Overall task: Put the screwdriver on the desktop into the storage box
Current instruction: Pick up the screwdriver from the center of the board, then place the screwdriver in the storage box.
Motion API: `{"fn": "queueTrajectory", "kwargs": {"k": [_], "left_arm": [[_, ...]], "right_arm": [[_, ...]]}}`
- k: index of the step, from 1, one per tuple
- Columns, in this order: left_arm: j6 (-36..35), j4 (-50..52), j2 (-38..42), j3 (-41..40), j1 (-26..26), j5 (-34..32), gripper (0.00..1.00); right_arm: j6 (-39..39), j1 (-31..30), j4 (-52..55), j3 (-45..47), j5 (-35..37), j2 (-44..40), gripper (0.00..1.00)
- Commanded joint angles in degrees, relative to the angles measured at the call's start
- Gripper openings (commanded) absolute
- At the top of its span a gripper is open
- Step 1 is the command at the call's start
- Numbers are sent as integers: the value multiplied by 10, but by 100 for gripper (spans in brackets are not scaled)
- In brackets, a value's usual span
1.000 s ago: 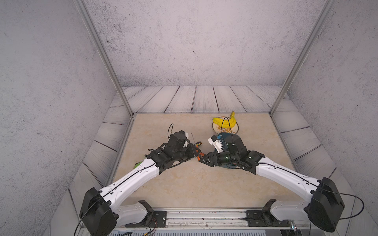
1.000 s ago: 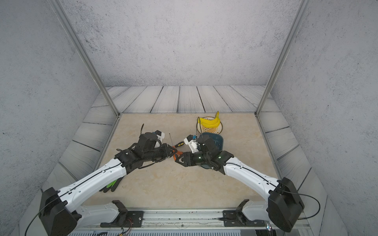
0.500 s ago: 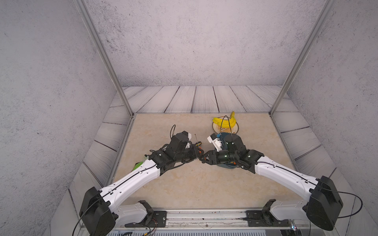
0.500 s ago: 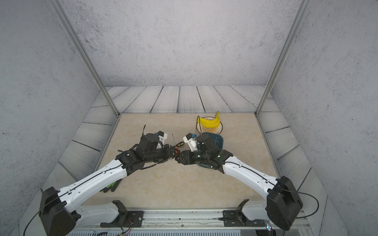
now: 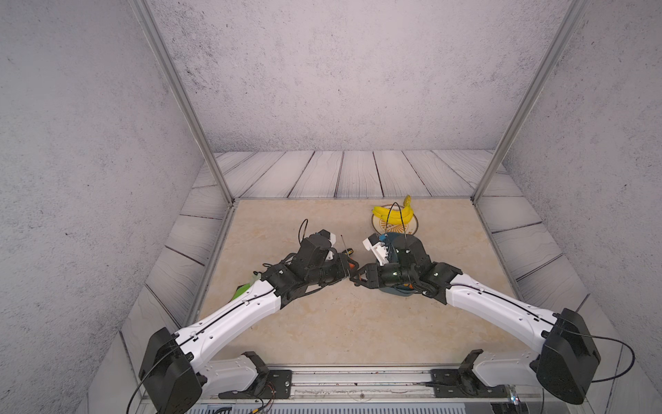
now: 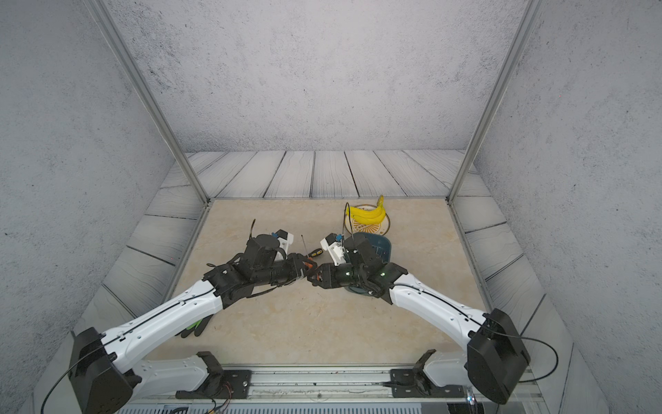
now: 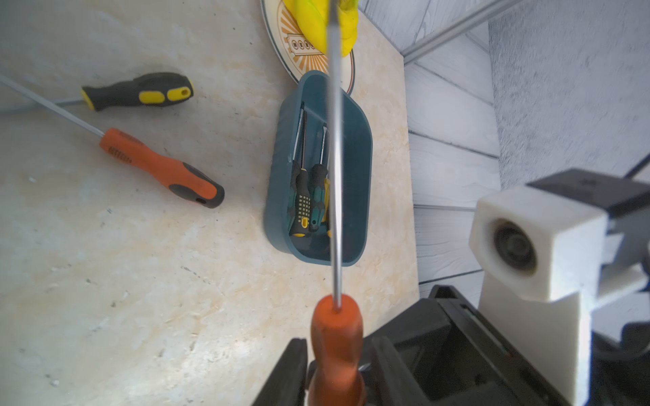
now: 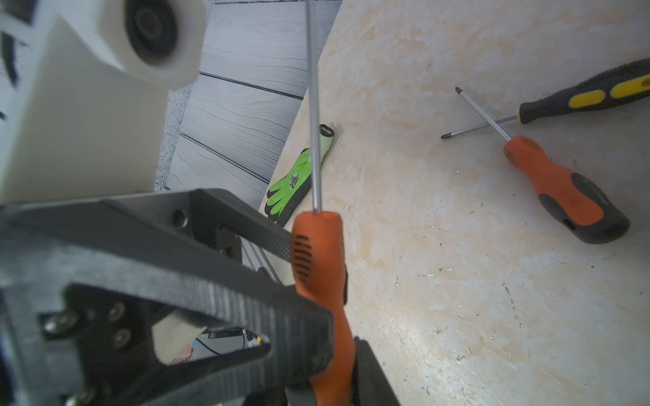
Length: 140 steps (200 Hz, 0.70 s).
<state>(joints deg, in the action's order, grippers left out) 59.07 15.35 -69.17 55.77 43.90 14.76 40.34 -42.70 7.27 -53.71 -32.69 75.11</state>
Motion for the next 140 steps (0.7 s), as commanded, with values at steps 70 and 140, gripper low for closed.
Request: {"fn": "queueTrajectory", "kwargs": {"k": [70,140], "left_arm": [[-33,41,38,22,1,-63,72],[-47,80,48,38,-2,-79,73]], "right_arm": [[-11,-2,23,18,30,-34,8],[-16,2,49,27,63,-58,8]]}}
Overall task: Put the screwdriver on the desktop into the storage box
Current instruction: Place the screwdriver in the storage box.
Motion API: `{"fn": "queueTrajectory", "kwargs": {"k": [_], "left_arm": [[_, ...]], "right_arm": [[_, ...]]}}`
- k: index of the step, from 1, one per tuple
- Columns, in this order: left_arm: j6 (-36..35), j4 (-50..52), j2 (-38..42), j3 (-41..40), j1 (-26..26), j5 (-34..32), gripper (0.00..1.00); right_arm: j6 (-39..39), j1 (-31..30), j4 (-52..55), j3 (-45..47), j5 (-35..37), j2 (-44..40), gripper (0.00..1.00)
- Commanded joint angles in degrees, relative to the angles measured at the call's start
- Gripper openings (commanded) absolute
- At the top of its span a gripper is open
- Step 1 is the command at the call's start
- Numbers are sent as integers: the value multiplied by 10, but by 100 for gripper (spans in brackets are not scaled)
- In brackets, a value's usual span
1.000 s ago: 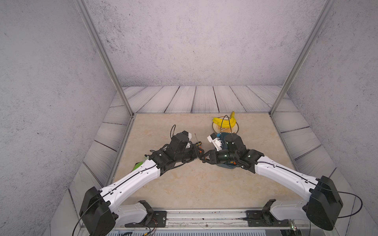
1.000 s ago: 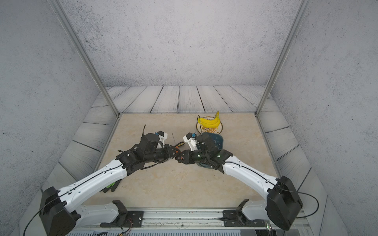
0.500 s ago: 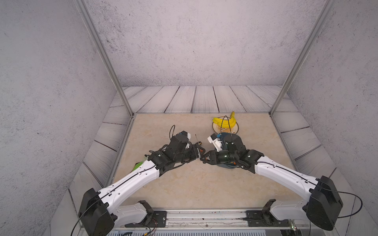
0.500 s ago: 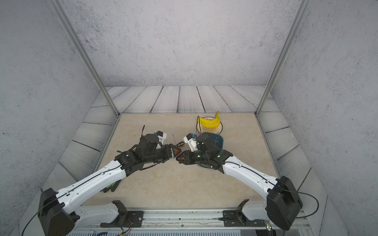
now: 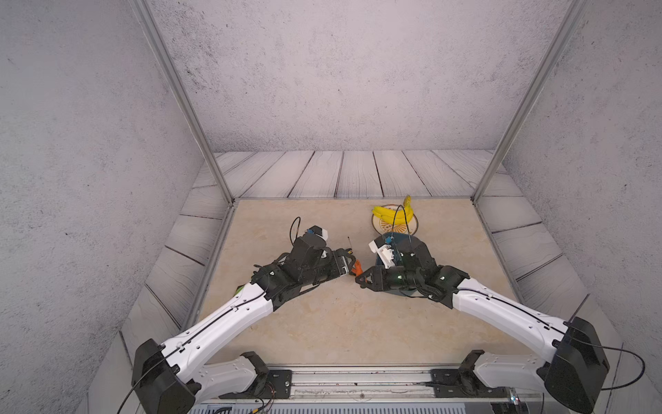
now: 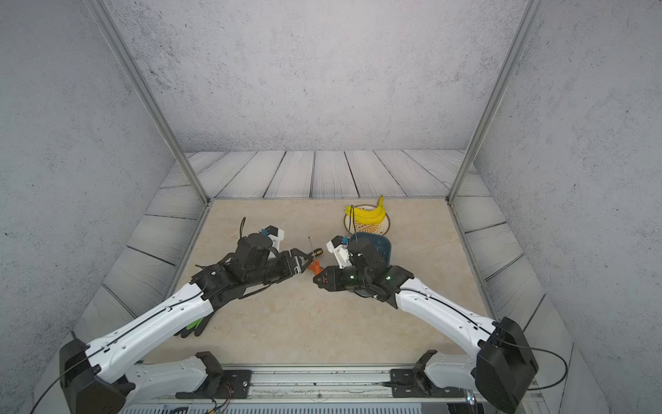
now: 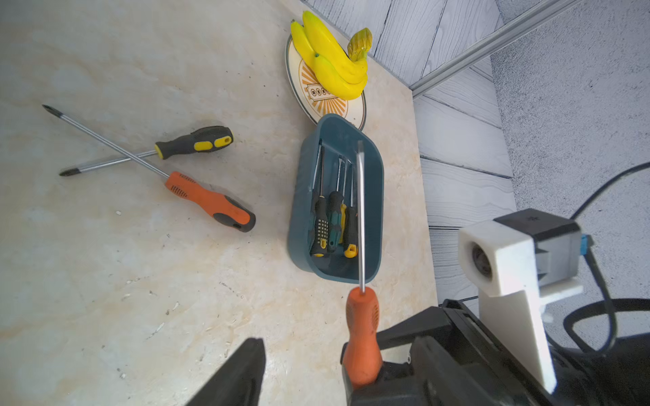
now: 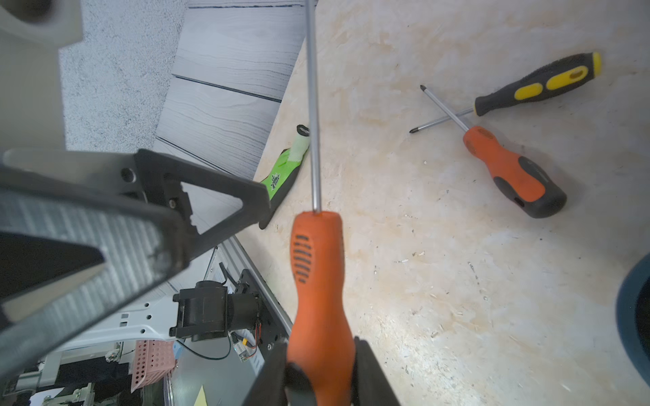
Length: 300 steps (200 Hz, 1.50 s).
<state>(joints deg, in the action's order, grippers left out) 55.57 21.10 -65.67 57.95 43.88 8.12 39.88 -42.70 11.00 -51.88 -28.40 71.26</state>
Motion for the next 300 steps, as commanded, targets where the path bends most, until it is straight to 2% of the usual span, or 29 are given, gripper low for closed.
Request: {"fn": "queueTrajectory", "kwargs": {"k": [1,80,170,217,300], "left_arm": [[-13,22,13,16,-2,-14,73],[-29,70,43,17,-17,-36,73],[-35,102,74,-18,-28,-51,73],[-31,109,85,-42,-29,-52,72],[-16,104,104,-85,-30,-48,72]], "right_arm": [[-12,2,12,9,20,-20,8],[-15,47,81,15,71,-51,8],[-5,169,146,22,134,-71,8],[-16,227,176,-4,155,-18,8],[-52,250,204,-69,186,129,11]]}}
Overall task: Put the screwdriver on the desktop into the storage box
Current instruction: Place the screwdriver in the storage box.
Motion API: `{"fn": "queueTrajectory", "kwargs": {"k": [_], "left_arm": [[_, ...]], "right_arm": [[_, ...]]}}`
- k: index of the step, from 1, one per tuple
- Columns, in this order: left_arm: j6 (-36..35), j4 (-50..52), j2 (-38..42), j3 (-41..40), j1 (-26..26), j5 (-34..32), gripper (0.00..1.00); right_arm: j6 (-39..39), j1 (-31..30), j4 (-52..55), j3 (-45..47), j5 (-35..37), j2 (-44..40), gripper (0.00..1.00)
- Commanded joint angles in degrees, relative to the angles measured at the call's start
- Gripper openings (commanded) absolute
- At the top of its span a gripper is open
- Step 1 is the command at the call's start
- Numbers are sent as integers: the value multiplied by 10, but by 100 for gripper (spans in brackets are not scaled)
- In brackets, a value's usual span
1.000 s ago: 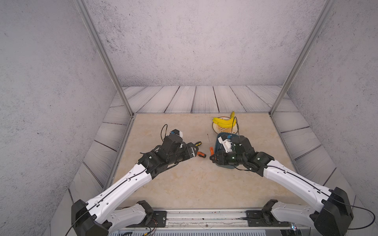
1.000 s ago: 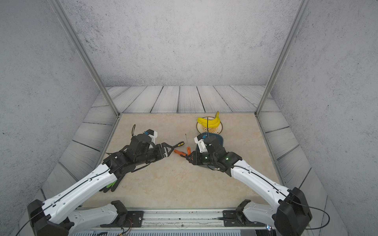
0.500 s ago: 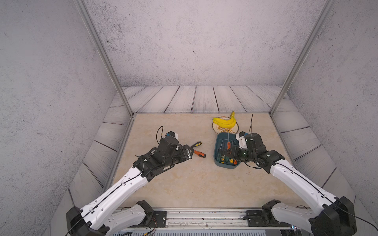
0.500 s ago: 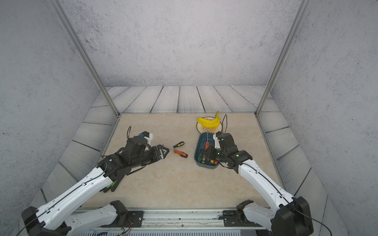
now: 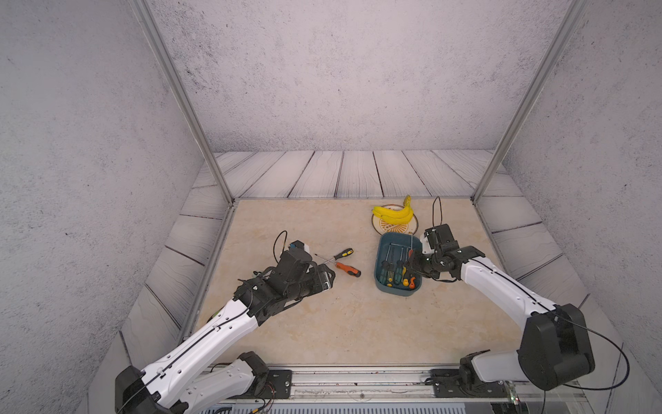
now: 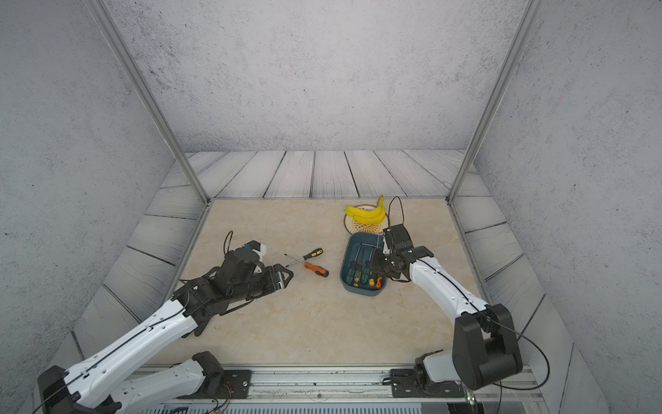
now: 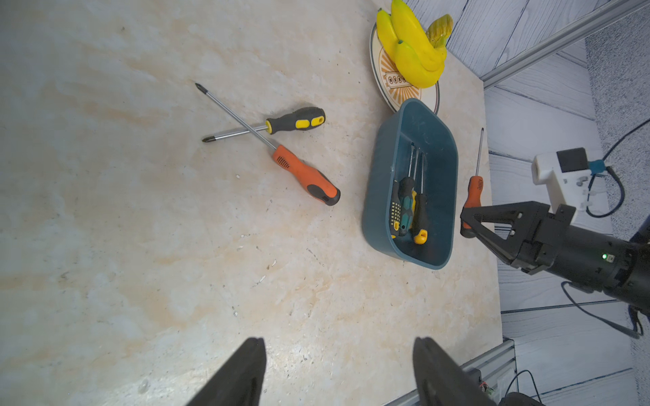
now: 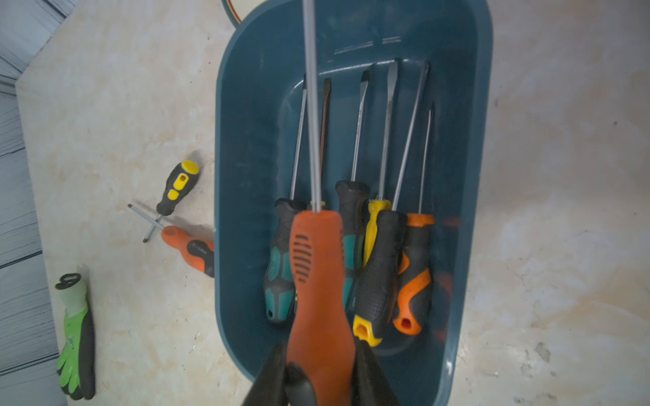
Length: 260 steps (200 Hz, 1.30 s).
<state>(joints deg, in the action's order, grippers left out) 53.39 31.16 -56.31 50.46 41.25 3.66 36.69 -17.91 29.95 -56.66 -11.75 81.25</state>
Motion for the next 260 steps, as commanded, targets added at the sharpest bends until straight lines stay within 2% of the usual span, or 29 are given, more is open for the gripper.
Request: {"fn": "queueTrajectory", "kwargs": {"k": [1,79,117,132,156,180,260], "left_arm": [[5,3,10,-10,-4,-4,72],[15,-2,13,-27,-5,-4,71],[15,-3,13,-28,-6,-4,71],[16,-2,14,-30,-6,-5,71],[16,-6,14,-34,-7,-3,71],[15,-8,9,-31,-8,1,71],[7,5,-10,-14,-13,-2,72]], "right_arm": [[-20,3,14,-22,19,31,11],[-10,2,24,-51,16,113,19],[2,3,20,-51,7,129,26],[5,3,20,-51,0,131,33],[8,2,20,-50,-3,120,40],[9,2,23,-48,-4,103,44],[1,-1,30,-27,-16,29,44]]}}
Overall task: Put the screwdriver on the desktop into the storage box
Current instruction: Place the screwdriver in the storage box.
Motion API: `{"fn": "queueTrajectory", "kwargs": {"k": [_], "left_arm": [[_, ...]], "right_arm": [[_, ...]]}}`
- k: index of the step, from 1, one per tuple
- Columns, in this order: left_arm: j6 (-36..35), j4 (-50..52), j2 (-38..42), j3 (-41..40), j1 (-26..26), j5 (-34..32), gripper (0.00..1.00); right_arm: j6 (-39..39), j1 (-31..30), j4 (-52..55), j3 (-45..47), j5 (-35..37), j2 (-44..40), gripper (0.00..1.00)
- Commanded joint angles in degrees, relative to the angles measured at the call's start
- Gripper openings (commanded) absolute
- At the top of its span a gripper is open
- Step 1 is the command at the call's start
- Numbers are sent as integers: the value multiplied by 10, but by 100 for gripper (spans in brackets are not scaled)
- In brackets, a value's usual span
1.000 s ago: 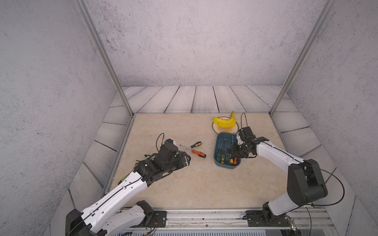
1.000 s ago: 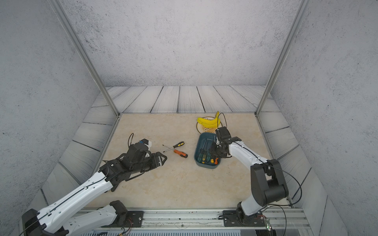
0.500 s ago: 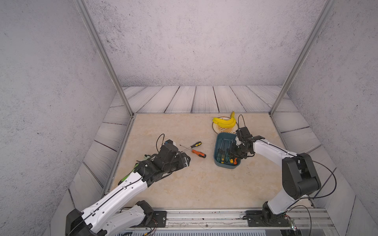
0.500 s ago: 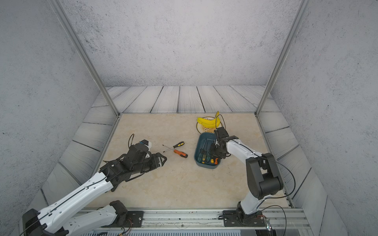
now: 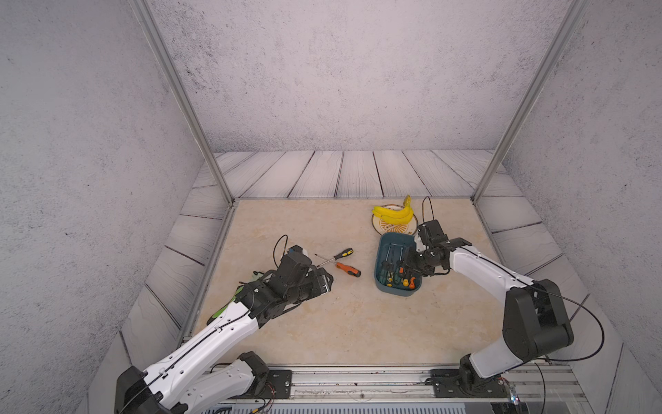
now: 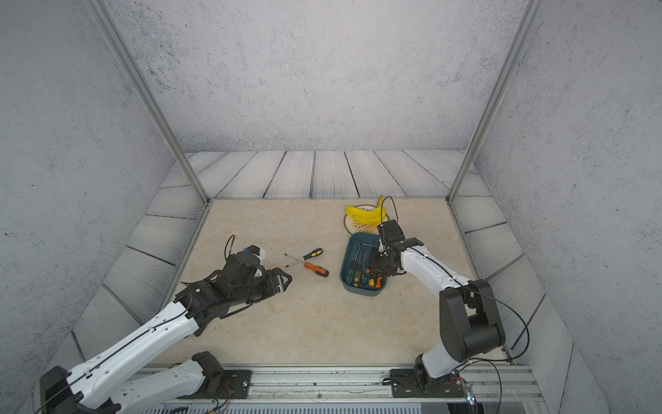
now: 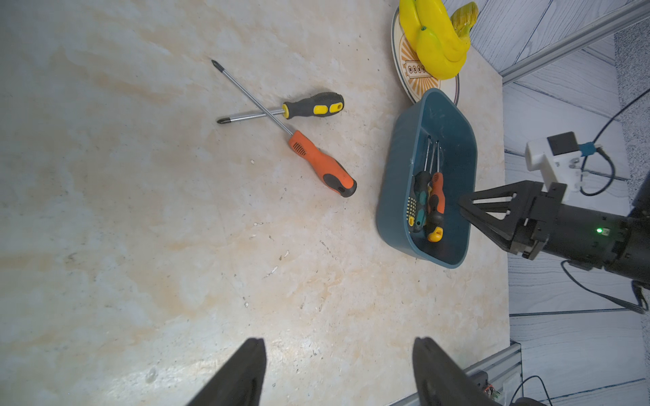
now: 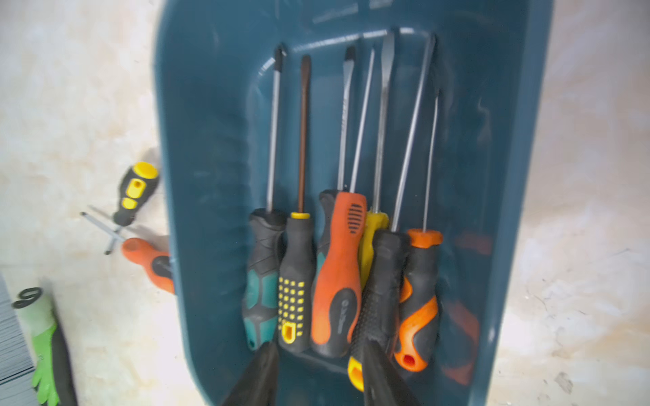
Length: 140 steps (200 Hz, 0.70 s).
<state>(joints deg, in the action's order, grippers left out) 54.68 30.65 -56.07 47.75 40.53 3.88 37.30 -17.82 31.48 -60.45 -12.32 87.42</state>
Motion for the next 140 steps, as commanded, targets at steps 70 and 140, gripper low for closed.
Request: {"fn": "queueTrajectory", "kwargs": {"k": [70,140], "left_arm": [[-21,28,-74,55,-28,0,71],[-26,17,-151,83,-51,16,65]], "right_arm": [[-33,-8,38,43,-24,-115,45],[-47,-20,51,81,-36,-186,45]]}}
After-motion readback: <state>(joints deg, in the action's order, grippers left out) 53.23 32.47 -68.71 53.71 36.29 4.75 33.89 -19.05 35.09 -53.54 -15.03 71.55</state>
